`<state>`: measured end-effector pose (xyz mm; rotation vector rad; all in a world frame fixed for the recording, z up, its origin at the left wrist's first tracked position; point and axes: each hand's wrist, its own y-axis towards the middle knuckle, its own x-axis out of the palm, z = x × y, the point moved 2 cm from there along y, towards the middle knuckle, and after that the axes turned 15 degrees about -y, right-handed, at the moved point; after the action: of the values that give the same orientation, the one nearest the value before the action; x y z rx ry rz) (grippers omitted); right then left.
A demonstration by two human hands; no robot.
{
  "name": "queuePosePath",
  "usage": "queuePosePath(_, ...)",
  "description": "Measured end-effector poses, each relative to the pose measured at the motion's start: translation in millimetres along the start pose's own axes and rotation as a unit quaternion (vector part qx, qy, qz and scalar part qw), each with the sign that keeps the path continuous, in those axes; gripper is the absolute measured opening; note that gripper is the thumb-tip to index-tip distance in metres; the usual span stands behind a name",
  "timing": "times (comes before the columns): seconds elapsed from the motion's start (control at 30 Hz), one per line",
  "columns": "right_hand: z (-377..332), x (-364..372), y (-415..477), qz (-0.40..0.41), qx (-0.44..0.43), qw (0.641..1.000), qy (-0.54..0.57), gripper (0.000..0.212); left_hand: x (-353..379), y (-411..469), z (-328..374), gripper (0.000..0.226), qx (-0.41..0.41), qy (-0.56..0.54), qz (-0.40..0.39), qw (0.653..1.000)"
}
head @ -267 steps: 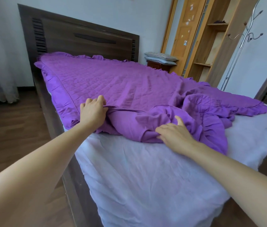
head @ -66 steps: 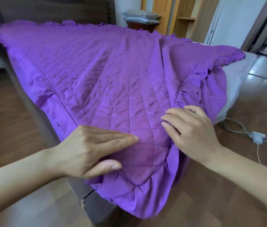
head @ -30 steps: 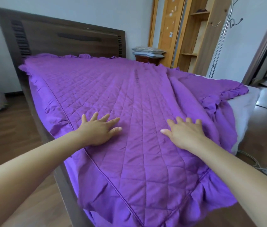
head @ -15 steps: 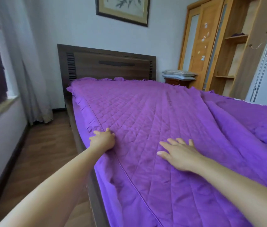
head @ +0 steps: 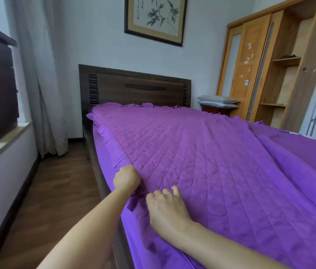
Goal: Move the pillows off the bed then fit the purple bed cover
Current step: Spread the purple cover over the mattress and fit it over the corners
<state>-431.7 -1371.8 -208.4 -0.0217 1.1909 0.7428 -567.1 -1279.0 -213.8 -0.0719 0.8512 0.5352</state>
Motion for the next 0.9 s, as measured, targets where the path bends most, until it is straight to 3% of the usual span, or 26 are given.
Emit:
queuePosePath(0.1, -9, -1, 1, 0.044, -0.016, 0.999, 0.021, 0.034, -4, 0, -6, 0.027, 0.046, 0.055, 0.019, 0.997)
queuePosePath(0.27, -14, -5, 1, 0.011, -0.065, 0.997, 0.036, 0.020, -10, 0, -16, 0.030, 0.066, 0.130, 0.000, 0.989)
queuePosePath(0.4, 26, -1, 23, -0.056, 0.040, 0.989, 0.130, 0.031, -7, 8, 0, 0.037, 0.142, 0.149, 0.036, 0.978)
queuePosePath(0.47, 58, 14, 31, -0.118, 0.075, 0.984, 0.110, 0.045, 9, 5, 8, 0.050, 0.200, 0.147, -0.051, 0.967)
queuePosePath(0.53, 103, 38, 24, -0.206, 0.123, 0.969, 0.059, 0.055, 25, -5, 18, 0.055, 0.199, 0.146, -0.172, 0.954)
queuePosePath(0.6, 159, 61, -1, -0.273, 0.195, 0.942, 0.002, 0.058, 33, -13, 28, 0.055, 0.188, 0.143, -0.245, 0.940)
queuePosePath(0.77, 293, 104, -105, -0.359, 0.386, 0.849, -0.037, 0.067, 45, -35, 57, 0.058, 0.218, 0.152, -0.318, 0.910)
queuePosePath(0.83, 388, 191, -138, -0.388, 0.385, 0.835, -0.066, 0.099, 54, -51, 71, 0.059, 0.248, 0.164, -0.334, 0.894)
queuePosePath(0.9, 425, 225, -155, -0.397, 0.374, 0.835, -0.075, 0.120, 64, -65, 84, 0.059, 0.277, 0.165, -0.345, 0.882)
